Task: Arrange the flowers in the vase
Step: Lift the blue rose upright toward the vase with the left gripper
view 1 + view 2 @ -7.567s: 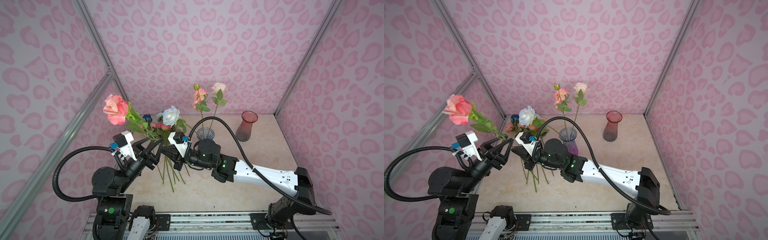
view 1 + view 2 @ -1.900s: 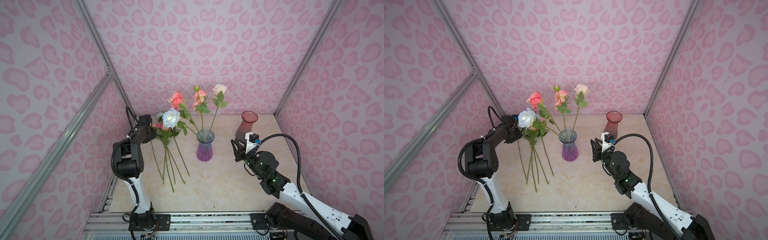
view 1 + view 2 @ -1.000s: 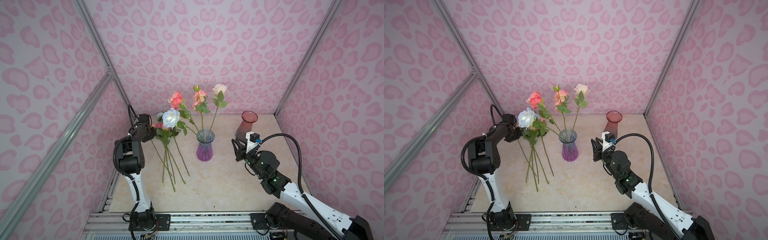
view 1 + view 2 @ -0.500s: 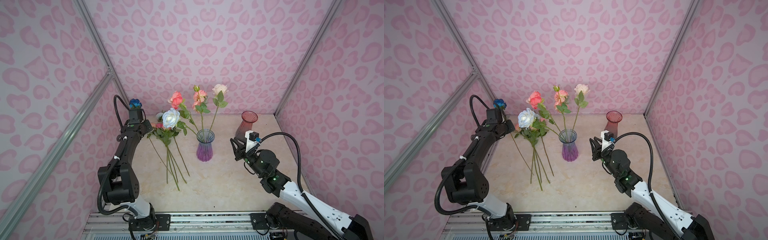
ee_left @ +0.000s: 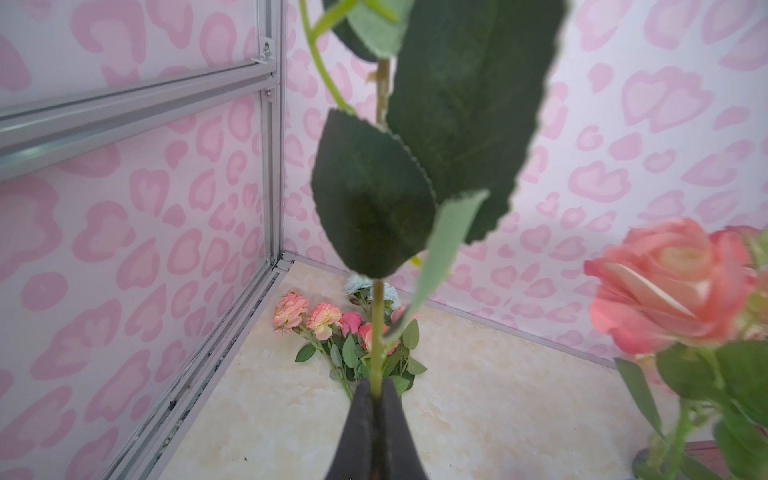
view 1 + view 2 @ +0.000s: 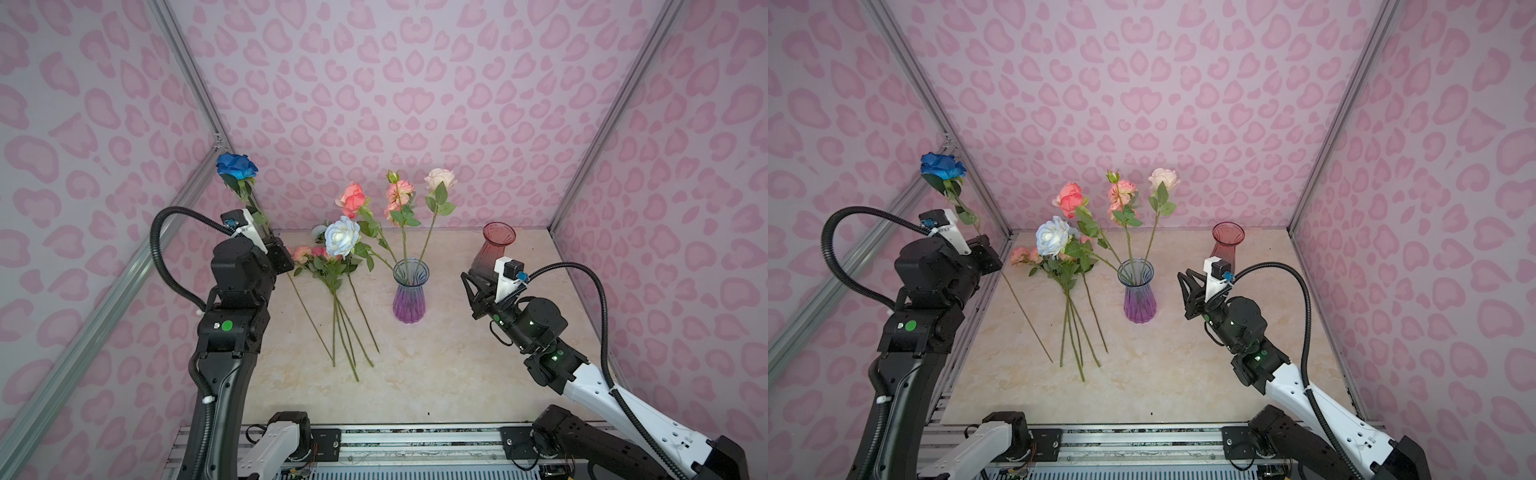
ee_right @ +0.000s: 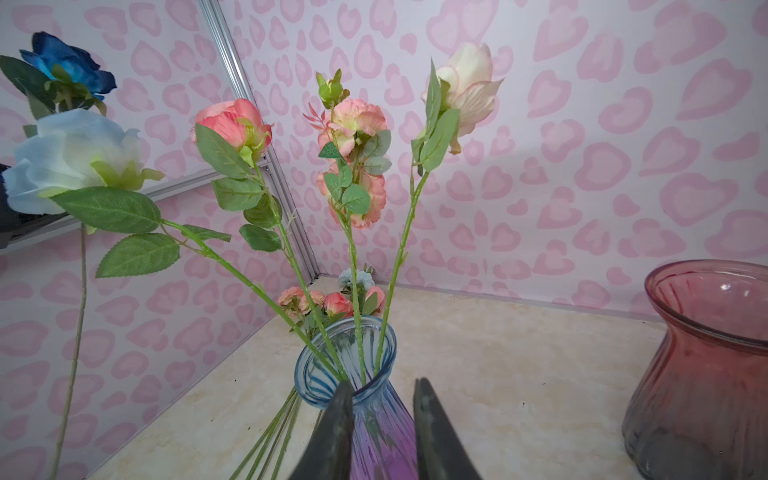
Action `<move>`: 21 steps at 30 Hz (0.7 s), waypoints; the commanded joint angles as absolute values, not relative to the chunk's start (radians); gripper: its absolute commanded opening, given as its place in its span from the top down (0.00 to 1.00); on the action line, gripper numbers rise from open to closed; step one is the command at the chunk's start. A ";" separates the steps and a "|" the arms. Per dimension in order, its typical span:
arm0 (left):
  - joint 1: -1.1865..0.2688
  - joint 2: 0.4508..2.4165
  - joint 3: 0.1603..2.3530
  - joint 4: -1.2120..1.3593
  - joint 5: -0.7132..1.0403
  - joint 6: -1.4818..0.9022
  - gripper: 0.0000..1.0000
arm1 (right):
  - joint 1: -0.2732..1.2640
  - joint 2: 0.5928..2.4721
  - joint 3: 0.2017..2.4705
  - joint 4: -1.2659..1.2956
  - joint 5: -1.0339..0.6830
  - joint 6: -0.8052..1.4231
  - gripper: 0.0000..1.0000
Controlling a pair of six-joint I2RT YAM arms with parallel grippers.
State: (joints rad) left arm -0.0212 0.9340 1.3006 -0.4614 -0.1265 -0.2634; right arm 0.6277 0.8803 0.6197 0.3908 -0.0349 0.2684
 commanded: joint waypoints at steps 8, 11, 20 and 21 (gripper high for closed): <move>-0.033 0.732 1.339 -0.403 0.245 -0.228 0.97 | 0.629 0.880 0.646 0.371 -0.026 0.263 0.73; -0.033 0.714 1.339 -0.356 0.390 -0.287 0.97 | 0.631 0.889 0.654 0.381 -0.056 0.269 0.73; -0.063 0.700 1.278 -0.107 0.629 -0.422 0.97 | 0.641 0.914 0.669 0.377 -0.031 0.247 0.73; -0.084 0.707 1.276 -0.086 0.623 -0.425 0.97 | 0.642 0.918 0.672 0.377 -0.028 0.245 0.73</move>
State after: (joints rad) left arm -0.0593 0.6975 1.2800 -0.2268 0.5346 -0.3805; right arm 0.6403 0.9123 0.6659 0.3683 -0.0452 0.2638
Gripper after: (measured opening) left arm 0.062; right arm 0.275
